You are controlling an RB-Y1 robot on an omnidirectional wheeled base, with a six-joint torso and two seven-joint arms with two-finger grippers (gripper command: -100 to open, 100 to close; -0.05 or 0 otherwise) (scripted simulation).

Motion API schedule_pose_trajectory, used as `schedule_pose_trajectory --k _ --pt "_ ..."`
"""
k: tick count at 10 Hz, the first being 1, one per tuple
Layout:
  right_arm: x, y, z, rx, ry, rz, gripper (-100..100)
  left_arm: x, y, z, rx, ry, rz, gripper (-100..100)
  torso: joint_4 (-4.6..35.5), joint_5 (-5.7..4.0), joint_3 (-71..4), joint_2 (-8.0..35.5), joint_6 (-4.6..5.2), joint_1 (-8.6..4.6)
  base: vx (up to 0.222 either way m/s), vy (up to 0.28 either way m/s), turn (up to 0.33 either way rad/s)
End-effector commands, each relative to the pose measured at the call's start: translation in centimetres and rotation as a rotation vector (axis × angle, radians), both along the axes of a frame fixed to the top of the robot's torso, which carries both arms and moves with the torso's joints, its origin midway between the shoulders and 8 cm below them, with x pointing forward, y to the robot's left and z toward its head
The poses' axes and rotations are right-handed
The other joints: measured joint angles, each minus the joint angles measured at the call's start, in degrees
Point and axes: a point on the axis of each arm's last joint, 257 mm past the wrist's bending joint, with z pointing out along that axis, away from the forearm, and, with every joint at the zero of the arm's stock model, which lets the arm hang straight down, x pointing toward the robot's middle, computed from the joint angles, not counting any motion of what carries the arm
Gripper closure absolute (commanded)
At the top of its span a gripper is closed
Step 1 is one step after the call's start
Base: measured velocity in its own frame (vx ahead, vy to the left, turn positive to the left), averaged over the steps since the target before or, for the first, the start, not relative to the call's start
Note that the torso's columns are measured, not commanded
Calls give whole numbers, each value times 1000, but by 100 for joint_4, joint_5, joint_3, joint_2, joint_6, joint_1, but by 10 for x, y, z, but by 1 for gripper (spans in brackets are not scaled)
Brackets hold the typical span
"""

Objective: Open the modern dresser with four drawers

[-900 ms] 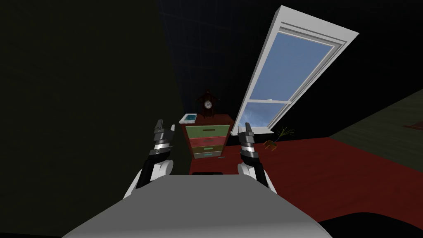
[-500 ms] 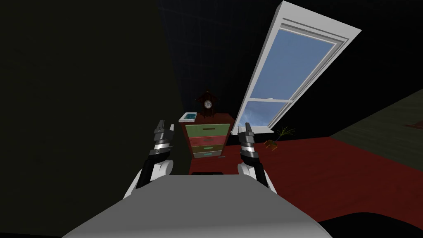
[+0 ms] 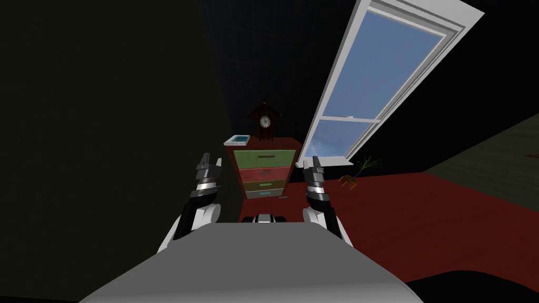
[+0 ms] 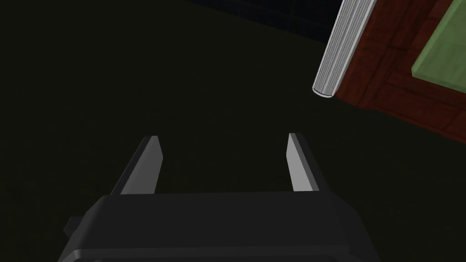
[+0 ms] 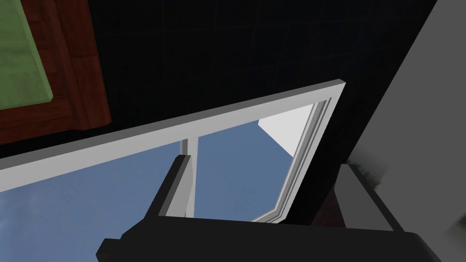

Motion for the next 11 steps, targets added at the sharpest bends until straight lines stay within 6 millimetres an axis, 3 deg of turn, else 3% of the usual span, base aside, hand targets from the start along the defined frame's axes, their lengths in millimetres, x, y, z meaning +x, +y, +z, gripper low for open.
schedule_pose_trajectory --k 1,3,11 --pt "0 0 0 0 0 0 0 2 -2 -1 26 12 -14 -100 423 0 -846 423 0 0 16 -16 0" --pt "0 0 0 0 1 0 0 5 -5 -3 56 34 -33 -100 667 -2 -1355 666 0 -6 22 -34 3" --pt "0 0 0 0 1 0 0 21 -4 -30 52 176 -66 -100 692 -1 -1383 692 0 -3 56 -85 4"
